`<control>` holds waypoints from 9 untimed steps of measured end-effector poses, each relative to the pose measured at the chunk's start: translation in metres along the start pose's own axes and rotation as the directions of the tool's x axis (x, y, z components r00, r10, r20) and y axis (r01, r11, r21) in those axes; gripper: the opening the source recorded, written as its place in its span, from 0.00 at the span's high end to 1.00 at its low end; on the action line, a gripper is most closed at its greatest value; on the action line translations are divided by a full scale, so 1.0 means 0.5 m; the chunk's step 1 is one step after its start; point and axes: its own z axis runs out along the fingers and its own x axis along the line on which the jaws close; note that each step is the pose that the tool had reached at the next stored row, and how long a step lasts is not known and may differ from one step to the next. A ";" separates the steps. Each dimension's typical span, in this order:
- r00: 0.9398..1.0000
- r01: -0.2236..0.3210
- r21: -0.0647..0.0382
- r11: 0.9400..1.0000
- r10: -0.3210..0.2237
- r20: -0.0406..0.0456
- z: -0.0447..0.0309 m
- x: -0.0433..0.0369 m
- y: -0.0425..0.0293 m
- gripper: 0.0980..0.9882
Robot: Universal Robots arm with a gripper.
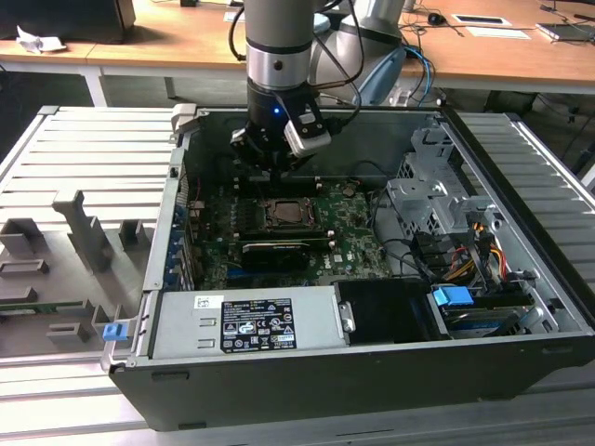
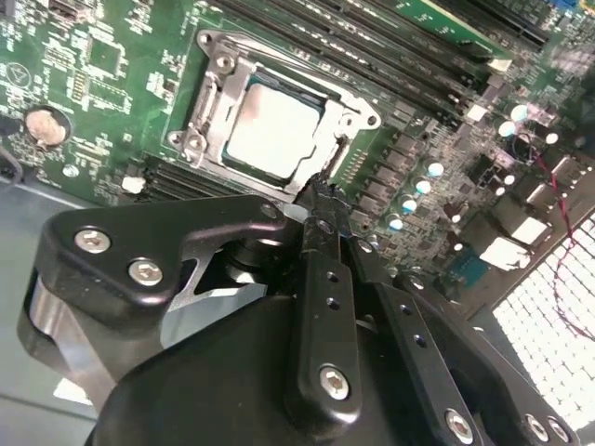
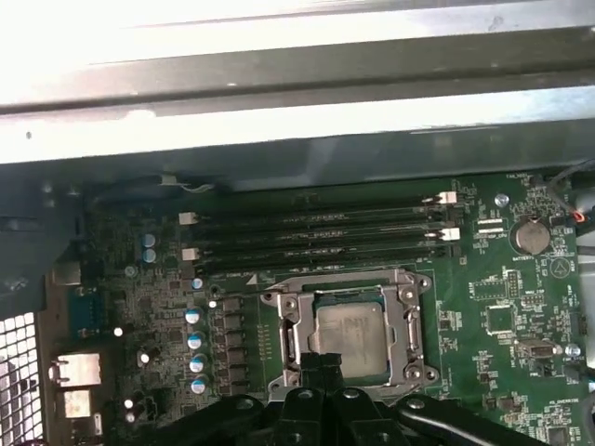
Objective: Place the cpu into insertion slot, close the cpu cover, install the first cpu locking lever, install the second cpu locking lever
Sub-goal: 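Install the first cpu locking lever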
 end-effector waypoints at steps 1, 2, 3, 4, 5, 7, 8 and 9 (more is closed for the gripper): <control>1.000 0.005 -0.001 1.000 -0.005 0.000 0.000 0.002 0.000 0.99; 1.000 0.014 -0.001 1.000 -0.014 0.000 0.000 0.003 0.000 0.99; 0.999 0.043 -0.001 0.999 -0.043 -0.001 0.000 0.003 0.000 0.99; 0.997 0.072 -0.002 0.997 -0.072 -0.002 0.000 0.003 0.000 0.99; 0.996 0.093 -0.002 0.996 -0.093 -0.003 0.000 0.003 0.000 0.99; 0.995 0.097 -0.002 0.995 -0.097 -0.003 0.000 0.005 0.000 0.99; 0.995 0.098 -0.003 0.995 -0.098 -0.003 0.000 0.005 -0.001 0.99; 0.995 0.098 -0.005 0.995 -0.098 -0.003 0.000 0.006 -0.001 0.99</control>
